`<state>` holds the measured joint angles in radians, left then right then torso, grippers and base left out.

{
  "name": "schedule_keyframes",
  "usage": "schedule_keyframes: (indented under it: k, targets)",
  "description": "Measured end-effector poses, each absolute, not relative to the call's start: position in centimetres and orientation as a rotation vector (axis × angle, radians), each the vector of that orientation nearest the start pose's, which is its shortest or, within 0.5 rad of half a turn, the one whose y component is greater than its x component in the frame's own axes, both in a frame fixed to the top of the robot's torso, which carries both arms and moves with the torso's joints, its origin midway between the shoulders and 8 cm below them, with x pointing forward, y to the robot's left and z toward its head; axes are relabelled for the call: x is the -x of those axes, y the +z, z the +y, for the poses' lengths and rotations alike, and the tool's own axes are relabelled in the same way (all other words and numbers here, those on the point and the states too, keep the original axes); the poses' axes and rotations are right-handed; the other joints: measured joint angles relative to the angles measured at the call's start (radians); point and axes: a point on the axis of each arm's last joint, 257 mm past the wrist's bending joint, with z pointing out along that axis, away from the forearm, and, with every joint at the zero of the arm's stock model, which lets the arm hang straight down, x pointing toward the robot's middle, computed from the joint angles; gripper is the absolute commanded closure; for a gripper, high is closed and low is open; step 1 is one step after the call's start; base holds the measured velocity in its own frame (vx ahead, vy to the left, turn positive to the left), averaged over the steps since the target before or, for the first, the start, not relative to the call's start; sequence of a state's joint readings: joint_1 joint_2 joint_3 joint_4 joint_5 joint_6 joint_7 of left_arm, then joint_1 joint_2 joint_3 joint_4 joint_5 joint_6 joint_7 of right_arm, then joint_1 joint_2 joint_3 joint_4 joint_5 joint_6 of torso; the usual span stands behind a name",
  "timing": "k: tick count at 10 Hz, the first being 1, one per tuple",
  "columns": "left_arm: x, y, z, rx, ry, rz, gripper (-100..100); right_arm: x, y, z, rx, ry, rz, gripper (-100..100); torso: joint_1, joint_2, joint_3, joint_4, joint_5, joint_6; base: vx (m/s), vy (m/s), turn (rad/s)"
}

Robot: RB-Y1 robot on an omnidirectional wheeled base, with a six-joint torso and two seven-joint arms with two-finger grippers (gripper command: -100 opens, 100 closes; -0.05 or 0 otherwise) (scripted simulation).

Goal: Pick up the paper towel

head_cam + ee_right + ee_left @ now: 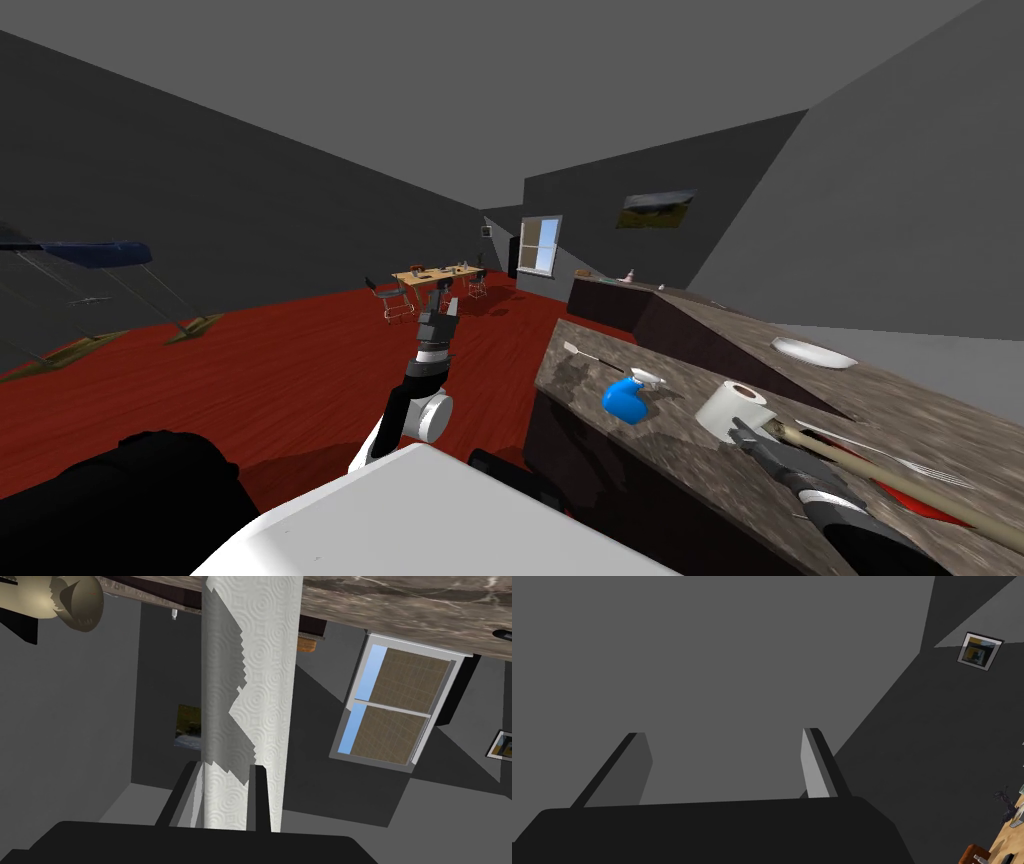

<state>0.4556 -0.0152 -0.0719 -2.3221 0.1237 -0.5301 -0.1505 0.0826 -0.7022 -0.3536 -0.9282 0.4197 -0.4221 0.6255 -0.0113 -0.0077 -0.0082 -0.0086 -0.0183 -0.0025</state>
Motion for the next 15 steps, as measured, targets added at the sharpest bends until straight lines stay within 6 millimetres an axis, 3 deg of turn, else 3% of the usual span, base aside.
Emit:
schedule_keyframes:
  k: [2, 4, 6, 11, 15]
  targets:
    - [-33.3, 6.1, 26.7, 0.618, -1.349, 0.484, 0, -42.2, -27.4, -63.8, -0.175, -0.314, 1.725, 100, -0.004, 0.0, -0.001, -0.001, -0.002, 0.002, -0.008, -0.055, -0.053]
    - [-33.3, 6.1, 26.7, 0.618, -1.349, 0.483, 0, -42.8, -26.6, -63.2, -0.159, -0.31, 1.71, 100, -0.001, -0.001, -0.001, -0.001, -0.002, 0.001, -0.003, -0.041, -0.056]
    - [-33.3, 6.1, 26.7, 0.618, -1.349, 0.484, 0, -43.2, -27.7, -61.9, -0.165, -0.304, 1.728, 100, -0.004, -0.001, -0.001, -0.001, -0.003, 0.002, -0.007, -0.047, -0.042]
    - [-33.3, 6.1, 26.7, 0.618, -1.349, 0.483, 0, -44.6, -26.4, -59.0, -0.147, -0.291, 1.707, 100, -0.002, 0.0, -0.001, -0.001, -0.003, 0.001, -0.003, -0.05, -0.061]
    - [-33.3, 6.1, 26.7, 0.618, -1.349, 0.483, 0, -45.9, -25.9, -55.4, -0.14, -0.272, 1.693, 100, -0.004, 0.0, 0.0, -0.001, -0.004, 0.003, -0.002, -0.052, -0.07]
